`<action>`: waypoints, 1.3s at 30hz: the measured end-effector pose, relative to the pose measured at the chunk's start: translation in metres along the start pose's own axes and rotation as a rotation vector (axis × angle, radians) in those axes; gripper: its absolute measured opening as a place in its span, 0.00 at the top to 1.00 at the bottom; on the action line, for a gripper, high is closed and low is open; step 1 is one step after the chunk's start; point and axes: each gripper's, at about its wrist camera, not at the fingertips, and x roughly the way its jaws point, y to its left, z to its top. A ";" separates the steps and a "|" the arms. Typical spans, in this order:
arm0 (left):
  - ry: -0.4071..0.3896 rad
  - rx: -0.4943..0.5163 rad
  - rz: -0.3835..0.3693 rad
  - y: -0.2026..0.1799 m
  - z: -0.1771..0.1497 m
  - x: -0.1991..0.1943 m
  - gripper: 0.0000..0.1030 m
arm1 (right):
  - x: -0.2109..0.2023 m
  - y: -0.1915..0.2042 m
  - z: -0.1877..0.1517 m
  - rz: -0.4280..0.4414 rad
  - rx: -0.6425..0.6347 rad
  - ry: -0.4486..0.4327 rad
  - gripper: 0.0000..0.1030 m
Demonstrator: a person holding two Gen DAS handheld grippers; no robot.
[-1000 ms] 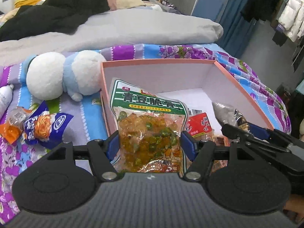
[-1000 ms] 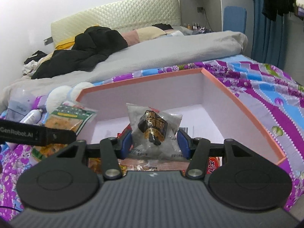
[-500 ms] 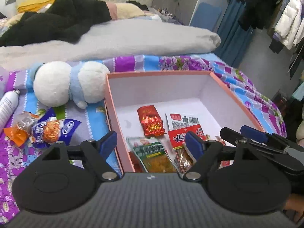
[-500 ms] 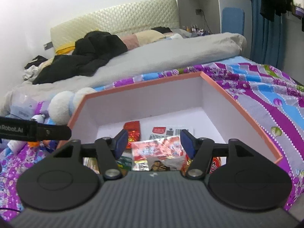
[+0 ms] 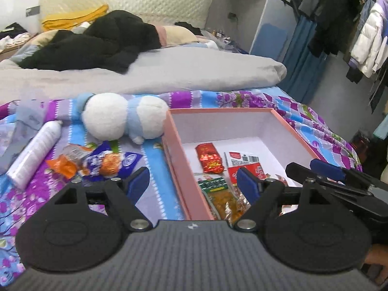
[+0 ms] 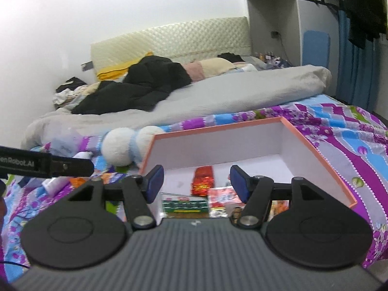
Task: Organize snacks
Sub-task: 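Withdraw both tools from the box back toward the remaining snacks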
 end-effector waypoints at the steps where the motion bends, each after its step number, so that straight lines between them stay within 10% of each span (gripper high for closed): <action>1: -0.001 0.000 0.005 0.003 -0.002 -0.005 0.20 | -0.002 0.004 0.000 0.010 -0.005 -0.003 0.39; 39: 0.019 -0.141 0.104 0.081 -0.106 -0.106 0.19 | -0.057 0.101 -0.063 0.162 -0.112 0.085 0.39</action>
